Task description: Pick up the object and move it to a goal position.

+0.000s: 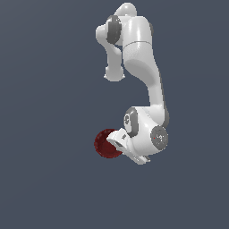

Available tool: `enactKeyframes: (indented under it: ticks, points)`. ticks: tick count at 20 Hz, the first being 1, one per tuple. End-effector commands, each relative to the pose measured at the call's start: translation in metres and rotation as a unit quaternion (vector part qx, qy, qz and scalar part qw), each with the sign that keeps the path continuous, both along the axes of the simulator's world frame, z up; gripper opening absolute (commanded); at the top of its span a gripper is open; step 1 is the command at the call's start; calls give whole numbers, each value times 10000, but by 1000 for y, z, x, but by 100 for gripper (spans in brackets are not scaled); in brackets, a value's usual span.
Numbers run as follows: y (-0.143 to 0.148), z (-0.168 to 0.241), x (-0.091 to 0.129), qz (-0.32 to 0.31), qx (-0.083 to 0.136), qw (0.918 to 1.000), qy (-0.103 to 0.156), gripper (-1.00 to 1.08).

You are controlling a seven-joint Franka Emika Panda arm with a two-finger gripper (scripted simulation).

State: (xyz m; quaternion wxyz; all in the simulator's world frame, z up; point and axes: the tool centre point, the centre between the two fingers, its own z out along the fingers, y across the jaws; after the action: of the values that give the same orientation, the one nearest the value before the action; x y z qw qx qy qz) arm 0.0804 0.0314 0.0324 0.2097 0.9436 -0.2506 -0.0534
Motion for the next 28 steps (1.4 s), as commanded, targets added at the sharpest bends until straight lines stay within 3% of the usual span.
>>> enactKeyframes:
  ticks: [1, 15, 28]
  points:
    - [0, 0, 0, 1, 1, 10000, -2, -100]
    - [-16, 2, -12, 0, 2, 10000, 1, -100]
    - [-79, 10, -57, 0, 9, 10000, 1, -100]
